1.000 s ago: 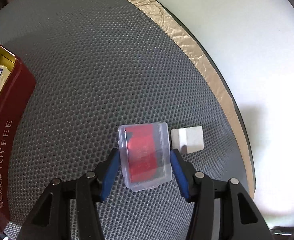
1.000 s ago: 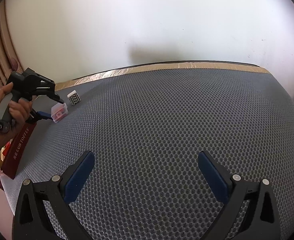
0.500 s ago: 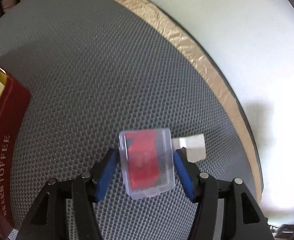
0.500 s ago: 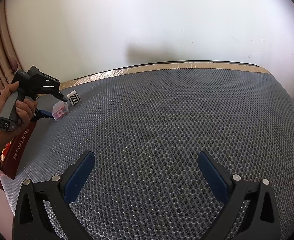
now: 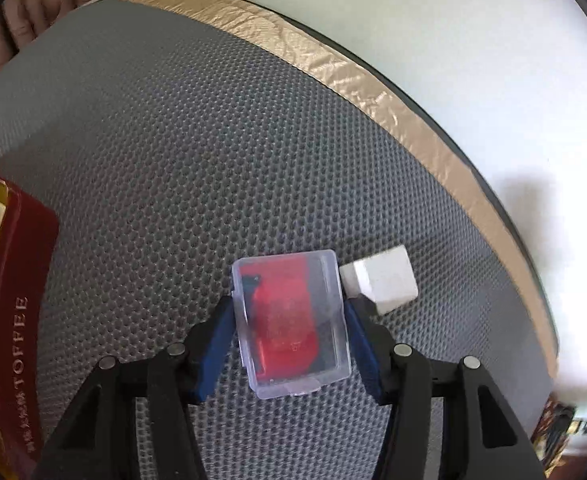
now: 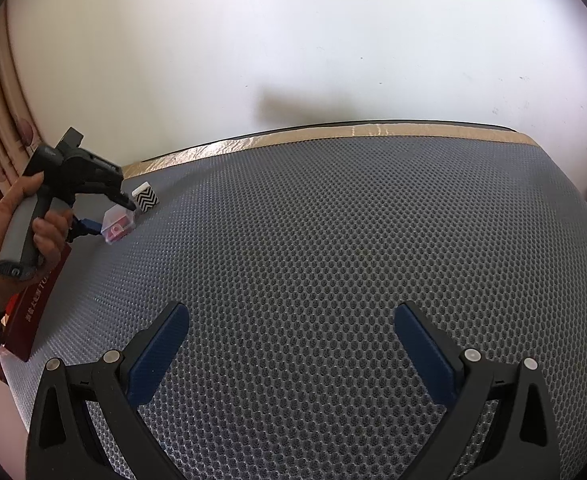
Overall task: Organize rigid objects
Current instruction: 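Lift the clear box with the left tool while the right tool approaches the white cube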
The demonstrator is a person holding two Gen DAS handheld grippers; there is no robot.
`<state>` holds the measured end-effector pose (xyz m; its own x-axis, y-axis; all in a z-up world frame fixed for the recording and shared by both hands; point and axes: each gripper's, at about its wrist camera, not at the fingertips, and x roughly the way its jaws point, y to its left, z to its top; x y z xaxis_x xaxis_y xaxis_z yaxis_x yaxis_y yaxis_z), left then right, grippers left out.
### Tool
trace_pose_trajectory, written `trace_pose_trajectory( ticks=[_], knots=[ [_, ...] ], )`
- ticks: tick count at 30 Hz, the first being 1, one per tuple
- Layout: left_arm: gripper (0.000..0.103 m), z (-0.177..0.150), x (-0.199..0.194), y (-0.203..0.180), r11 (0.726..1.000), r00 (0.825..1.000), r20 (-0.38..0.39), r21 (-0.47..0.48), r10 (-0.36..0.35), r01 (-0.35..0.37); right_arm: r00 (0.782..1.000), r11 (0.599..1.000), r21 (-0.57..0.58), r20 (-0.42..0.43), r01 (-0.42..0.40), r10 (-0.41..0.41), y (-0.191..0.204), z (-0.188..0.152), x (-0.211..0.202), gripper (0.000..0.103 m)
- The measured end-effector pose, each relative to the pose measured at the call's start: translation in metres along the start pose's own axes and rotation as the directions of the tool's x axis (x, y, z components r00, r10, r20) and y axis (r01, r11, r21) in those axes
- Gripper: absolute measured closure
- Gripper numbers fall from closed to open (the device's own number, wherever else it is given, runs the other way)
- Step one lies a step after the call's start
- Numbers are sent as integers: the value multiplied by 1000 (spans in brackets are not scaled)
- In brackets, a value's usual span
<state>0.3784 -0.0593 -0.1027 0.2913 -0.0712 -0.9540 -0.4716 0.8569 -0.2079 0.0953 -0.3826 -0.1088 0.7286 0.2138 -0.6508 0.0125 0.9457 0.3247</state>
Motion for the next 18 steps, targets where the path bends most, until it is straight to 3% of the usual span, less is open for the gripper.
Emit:
trace_pose_trajectory(
  ticks=[2, 6, 13, 18],
  knots=[
    [47, -7, -4, -1, 999, 1000, -1, 24, 30, -30, 1000, 1000, 18, 2, 6, -6, -3, 1, 0, 1],
    [48, -33, -9, 2, 995, 1000, 20, 99, 18, -20, 1000, 999, 49, 16, 8, -8, -9, 1, -2, 1],
    [48, -100, -46, 29, 976, 996, 12, 200, -91, 86, 1000, 998, 59, 8, 18, -19, -11, 2, 0, 1],
    [48, -134, -75, 37, 964, 995, 39, 253, -93, 81, 999, 997, 58, -14, 44, -43, -7, 4, 10, 1]
  ],
)
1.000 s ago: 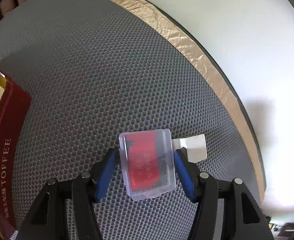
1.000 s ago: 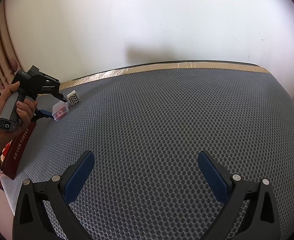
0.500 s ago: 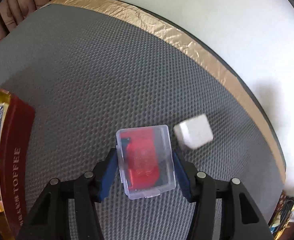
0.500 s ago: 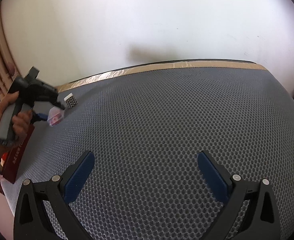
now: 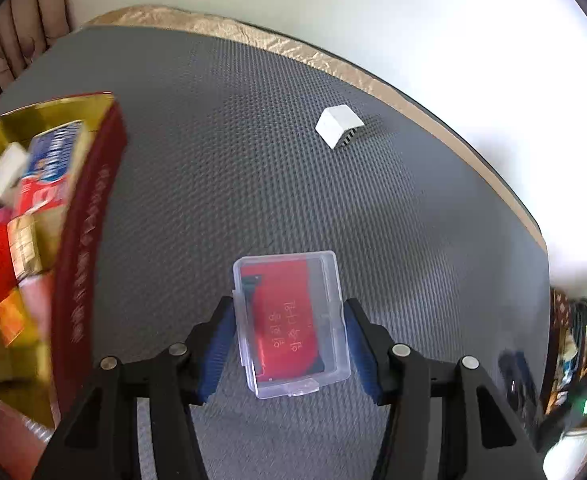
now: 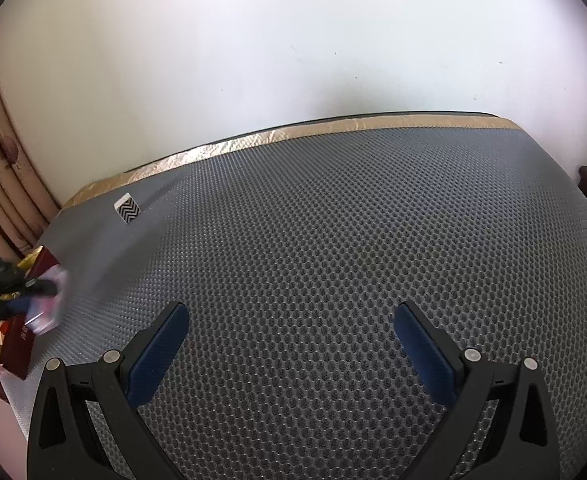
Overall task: Organize rigid objects
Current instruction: 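Lift the clear box with the left tool while the right tool approaches the white cube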
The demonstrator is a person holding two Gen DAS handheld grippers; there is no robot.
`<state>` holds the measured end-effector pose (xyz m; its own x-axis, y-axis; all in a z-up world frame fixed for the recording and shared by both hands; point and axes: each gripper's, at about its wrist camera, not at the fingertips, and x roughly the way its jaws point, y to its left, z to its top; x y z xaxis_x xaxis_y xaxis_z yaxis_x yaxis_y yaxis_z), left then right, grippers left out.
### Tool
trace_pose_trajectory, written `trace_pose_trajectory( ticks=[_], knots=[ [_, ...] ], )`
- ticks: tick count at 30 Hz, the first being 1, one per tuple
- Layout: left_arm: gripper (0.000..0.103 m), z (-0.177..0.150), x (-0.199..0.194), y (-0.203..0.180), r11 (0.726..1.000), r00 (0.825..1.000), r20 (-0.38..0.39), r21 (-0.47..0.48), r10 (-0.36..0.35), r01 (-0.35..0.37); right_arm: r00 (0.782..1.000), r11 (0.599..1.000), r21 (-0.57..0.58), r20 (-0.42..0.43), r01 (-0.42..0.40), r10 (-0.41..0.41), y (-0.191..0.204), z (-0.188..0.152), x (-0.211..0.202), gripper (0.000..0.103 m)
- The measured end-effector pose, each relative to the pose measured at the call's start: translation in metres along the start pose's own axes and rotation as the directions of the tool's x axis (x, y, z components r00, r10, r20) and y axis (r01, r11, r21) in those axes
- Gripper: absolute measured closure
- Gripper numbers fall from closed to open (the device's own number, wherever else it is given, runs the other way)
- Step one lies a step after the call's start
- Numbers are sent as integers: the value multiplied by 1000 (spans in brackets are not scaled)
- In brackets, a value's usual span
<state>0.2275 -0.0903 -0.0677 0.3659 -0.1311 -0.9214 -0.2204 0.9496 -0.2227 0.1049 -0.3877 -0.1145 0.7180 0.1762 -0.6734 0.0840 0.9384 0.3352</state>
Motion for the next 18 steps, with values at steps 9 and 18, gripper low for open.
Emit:
trace_pose_trajectory(
  ticks=[9, 18],
  knots=[
    [48, -32, -41, 15, 992, 995, 85, 116, 46, -56, 983, 988, -86, -126, 127, -137, 21, 1, 31, 1],
    [48, -63, -96, 42, 984, 985, 164, 160, 47, -74, 981, 995, -83, -182, 46, -61, 57, 19, 48, 0]
  ],
)
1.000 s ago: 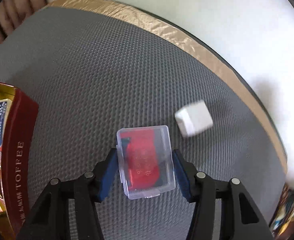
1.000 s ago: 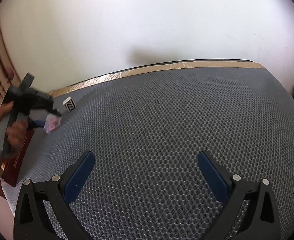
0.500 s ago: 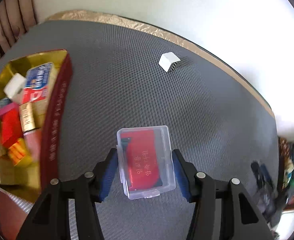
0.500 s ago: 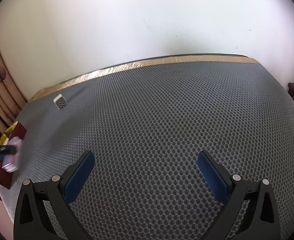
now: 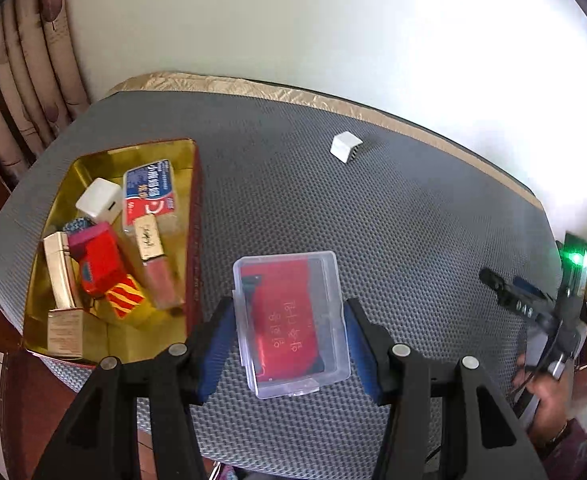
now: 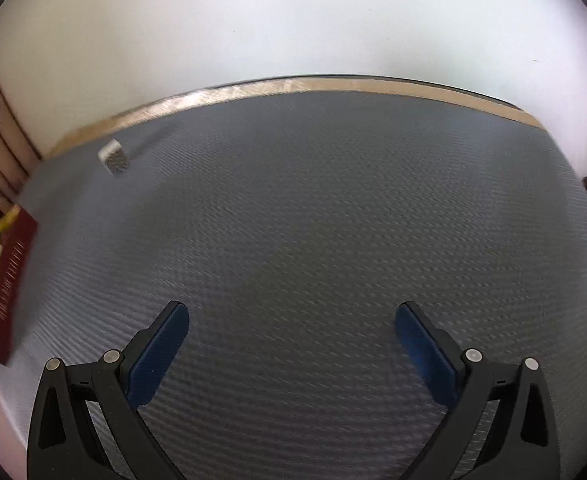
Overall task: Organize rigid objects
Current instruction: 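Lift the clear box with the left tool while the right tool approaches the white cube, then close the right tool on the white zigzag cube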
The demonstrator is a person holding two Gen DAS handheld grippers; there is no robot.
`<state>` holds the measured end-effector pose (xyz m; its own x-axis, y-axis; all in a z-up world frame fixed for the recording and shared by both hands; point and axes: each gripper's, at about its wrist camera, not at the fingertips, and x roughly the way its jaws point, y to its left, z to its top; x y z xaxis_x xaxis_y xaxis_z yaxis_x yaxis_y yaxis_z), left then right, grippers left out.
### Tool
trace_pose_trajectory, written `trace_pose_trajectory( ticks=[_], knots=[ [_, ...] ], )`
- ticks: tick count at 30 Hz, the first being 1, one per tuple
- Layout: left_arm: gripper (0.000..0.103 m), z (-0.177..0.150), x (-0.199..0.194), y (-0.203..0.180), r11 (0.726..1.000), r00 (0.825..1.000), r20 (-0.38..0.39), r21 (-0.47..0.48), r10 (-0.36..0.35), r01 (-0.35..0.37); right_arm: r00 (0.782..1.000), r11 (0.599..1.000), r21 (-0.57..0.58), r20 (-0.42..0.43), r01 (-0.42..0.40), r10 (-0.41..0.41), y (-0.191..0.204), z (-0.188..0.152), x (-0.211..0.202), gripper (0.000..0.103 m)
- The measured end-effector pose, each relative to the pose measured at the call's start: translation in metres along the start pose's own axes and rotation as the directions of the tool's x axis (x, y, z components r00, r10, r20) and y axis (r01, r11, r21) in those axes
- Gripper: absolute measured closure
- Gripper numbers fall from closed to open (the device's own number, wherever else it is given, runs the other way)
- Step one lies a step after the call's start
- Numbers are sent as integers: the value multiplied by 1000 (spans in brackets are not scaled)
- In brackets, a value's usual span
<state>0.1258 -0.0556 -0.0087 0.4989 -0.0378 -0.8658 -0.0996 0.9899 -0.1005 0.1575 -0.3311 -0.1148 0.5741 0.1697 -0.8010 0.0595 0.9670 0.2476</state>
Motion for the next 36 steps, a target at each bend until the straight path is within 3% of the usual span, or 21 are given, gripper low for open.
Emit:
trace_pose_trajectory(
  ticks=[5, 11, 23, 24, 27, 34, 36],
  knots=[
    [48, 2, -9, 17, 1000, 1000, 14, -9, 0, 0, 999, 992, -120, 21, -36, 39, 56, 37, 8, 0],
    [48, 6, -24, 42, 999, 998, 58, -35, 19, -17, 988, 965, -216, 23, -145, 153, 113, 82, 26, 0],
    [47, 13, -51, 102, 988, 989, 115, -132, 92, -76, 986, 892, -422, -33, -161, 163, 192, 128, 68, 2],
    [47, 13, -51, 106, 987, 989, 114, -141, 96, -80, 986, 882, -444, -34, -160, 162, 198, 129, 72, 3],
    [47, 13, -47, 116, 983, 990, 100, -162, 104, -86, 986, 856, -491, -64, -164, 152, 214, 132, 88, 21],
    [47, 13, -35, 127, 978, 991, 66, -182, 115, -101, 988, 849, -505, -97, -155, 123, 209, 135, 110, 22],
    [47, 12, -31, 130, 977, 993, 51, -188, 110, -99, 986, 842, -513, -121, -164, 118, 212, 133, 120, 32]
  ],
)
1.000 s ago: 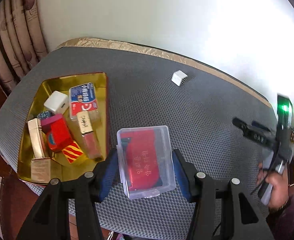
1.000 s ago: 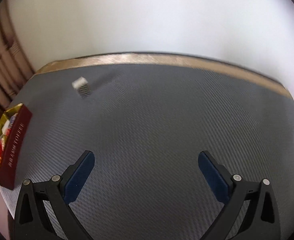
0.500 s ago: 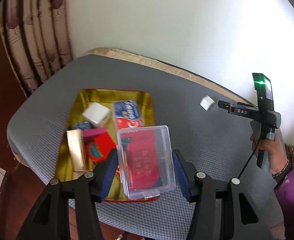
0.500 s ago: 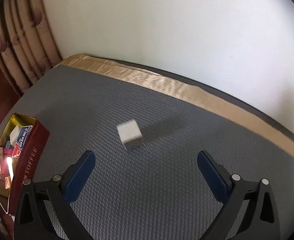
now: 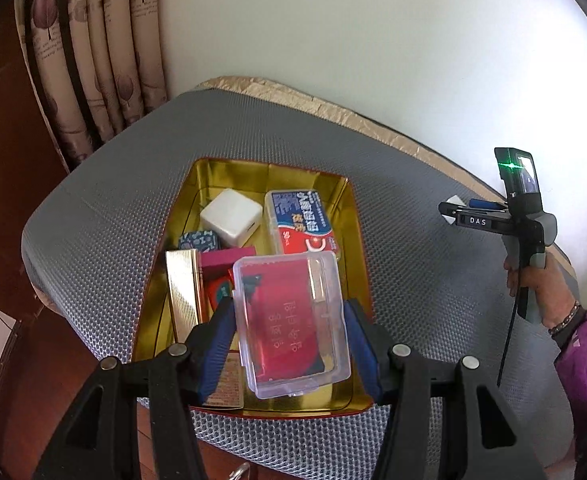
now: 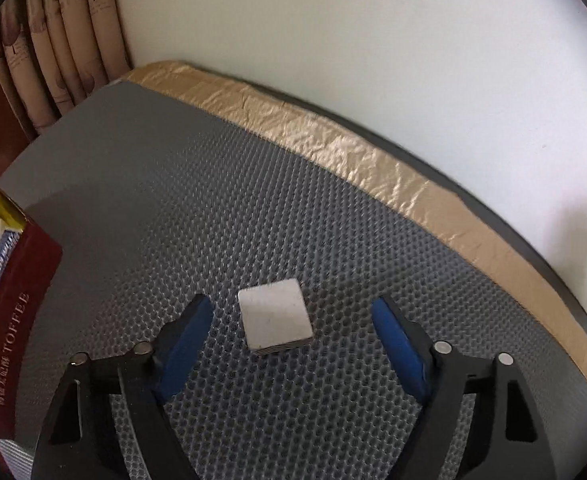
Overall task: Organize rigid objects
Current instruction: 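Close the right tool on the white zigzag cube, then lower the clear box into the tin and open the left tool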
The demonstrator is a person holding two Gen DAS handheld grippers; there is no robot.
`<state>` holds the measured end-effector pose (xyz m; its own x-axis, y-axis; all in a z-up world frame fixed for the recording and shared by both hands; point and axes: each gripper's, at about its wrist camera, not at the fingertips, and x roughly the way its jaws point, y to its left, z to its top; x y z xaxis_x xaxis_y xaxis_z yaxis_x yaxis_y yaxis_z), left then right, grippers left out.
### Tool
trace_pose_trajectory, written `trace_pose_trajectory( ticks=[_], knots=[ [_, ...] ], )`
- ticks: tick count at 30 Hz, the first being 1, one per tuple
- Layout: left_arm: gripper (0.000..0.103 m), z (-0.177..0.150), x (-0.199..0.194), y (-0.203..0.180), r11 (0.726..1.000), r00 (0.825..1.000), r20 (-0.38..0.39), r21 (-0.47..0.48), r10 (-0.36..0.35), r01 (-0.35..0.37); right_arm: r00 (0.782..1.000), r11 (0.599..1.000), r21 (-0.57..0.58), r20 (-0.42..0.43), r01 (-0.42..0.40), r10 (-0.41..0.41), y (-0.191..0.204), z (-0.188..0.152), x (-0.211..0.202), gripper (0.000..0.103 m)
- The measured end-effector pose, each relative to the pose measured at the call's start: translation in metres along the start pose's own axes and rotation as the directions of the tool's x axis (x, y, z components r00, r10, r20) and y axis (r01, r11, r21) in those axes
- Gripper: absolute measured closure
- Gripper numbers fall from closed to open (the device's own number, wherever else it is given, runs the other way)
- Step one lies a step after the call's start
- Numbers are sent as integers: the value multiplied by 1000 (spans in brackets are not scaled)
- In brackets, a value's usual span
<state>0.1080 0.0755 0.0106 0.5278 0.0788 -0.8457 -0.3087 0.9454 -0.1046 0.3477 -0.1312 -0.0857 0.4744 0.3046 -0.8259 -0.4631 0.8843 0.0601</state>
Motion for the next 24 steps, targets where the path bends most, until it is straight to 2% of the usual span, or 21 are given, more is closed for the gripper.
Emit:
trace_pose_trajectory(
  ticks=[1, 2, 5, 8, 13, 18, 19, 24],
  knots=[
    [47, 0, 1, 2, 1000, 1000, -7, -5, 0, 0, 1000, 1000, -5, -15, -1, 0, 1, -1, 3, 59],
    [47, 0, 2, 5, 1000, 1000, -9, -9, 8, -8, 999, 1000, -2, -32, 4, -4, 2, -3, 6, 75],
    [47, 1, 1, 19, 999, 999, 3, -36, 36, -36, 999, 999, 31, 7, -36, 36, 3, -8, -6, 75],
    [47, 2, -2, 40, 996, 999, 4, -88, 34, -34, 995, 995, 67, 74, -79, 74, 9, -18, -35, 75],
    [47, -1, -6, 59, 991, 998, 12, -119, 60, -58, 966, 977, 102, 203, -186, 162, 32, -50, -102, 75],
    [47, 8, -2, 57, 995, 997, 31, -73, 70, -67, 940, 958, 106, 249, -266, 233, 64, -85, -149, 75],
    [47, 15, 3, 56, 997, 998, 32, -53, 53, -51, 934, 952, 109, 253, -285, 251, 71, -92, -155, 75],
    [47, 48, 36, 51, 998, 997, 30, 10, 64, -65, 920, 933, 119, 250, -339, 302, 96, -111, -167, 75]
  ],
)
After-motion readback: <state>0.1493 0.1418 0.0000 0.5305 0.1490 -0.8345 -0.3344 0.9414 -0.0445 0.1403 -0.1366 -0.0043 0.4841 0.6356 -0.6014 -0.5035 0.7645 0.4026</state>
